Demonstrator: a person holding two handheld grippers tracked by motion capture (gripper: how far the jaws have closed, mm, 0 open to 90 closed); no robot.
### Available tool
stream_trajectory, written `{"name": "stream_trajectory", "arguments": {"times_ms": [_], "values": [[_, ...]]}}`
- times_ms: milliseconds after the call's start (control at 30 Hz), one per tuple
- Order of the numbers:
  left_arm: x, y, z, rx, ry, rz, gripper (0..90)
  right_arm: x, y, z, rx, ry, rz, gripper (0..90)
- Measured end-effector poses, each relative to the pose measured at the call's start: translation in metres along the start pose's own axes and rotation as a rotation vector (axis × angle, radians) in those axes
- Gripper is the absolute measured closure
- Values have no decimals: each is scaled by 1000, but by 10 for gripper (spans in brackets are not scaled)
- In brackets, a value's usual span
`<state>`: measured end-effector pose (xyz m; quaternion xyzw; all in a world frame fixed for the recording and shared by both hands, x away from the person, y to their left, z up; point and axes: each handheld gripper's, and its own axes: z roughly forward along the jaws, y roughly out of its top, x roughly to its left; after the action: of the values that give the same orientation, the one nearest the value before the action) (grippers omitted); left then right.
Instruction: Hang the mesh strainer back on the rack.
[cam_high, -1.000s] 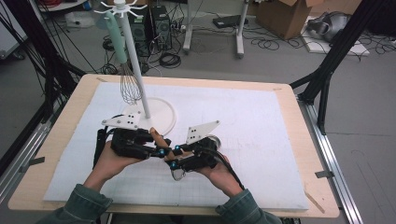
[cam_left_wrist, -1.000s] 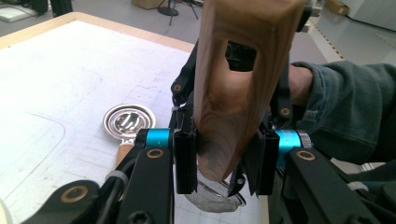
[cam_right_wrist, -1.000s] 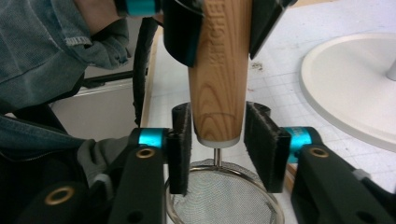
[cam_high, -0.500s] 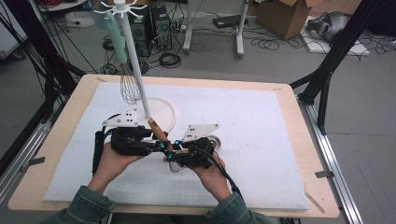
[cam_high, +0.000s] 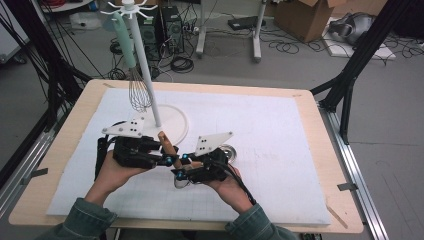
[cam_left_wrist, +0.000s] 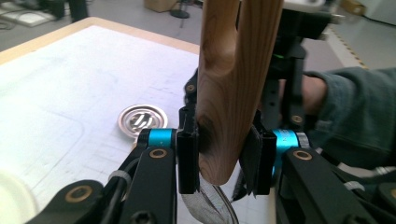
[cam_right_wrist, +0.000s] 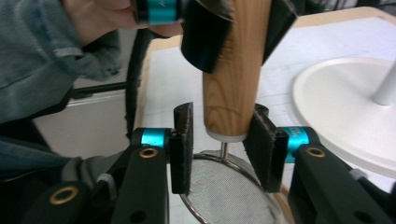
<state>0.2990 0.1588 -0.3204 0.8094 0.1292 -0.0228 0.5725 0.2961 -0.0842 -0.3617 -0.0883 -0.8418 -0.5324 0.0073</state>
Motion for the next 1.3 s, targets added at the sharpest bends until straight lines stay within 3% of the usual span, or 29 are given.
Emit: {"name": "stream_trajectory", "arguments": {"times_ms": [67, 200, 400, 533, 667, 833, 1100, 1200, 1300], "values": [[0, 1, 0, 4, -13, 5, 702, -1, 0, 1, 3, 35, 2, 679], [0, 1, -2, 2, -9, 7, 701, -1, 0, 2, -6, 37, 5, 703], [2, -1, 0, -21, 93, -14, 627, -1, -1, 3, -20, -33, 66, 709], [1, -1, 2, -34, 133, -11, 651, 0, 0, 3, -38, -82, 88, 710], [1, 1, 1, -36, 97, -16, 693, 0, 1, 3, -44, -97, 83, 710], [0, 2, 0, -19, 53, 8, 708, 0, 1, 3, -33, -50, 52, 709], [1, 2, -4, -29, 8, 8, 709, -2, 1, 1, -39, 18, 29, 705], [1, 3, -5, -28, 11, 10, 709, -2, 2, 1, -41, 17, 27, 715], [0, 3, -4, -36, 47, 7, 705, -1, 1, 2, -47, -4, 49, 719]]}}
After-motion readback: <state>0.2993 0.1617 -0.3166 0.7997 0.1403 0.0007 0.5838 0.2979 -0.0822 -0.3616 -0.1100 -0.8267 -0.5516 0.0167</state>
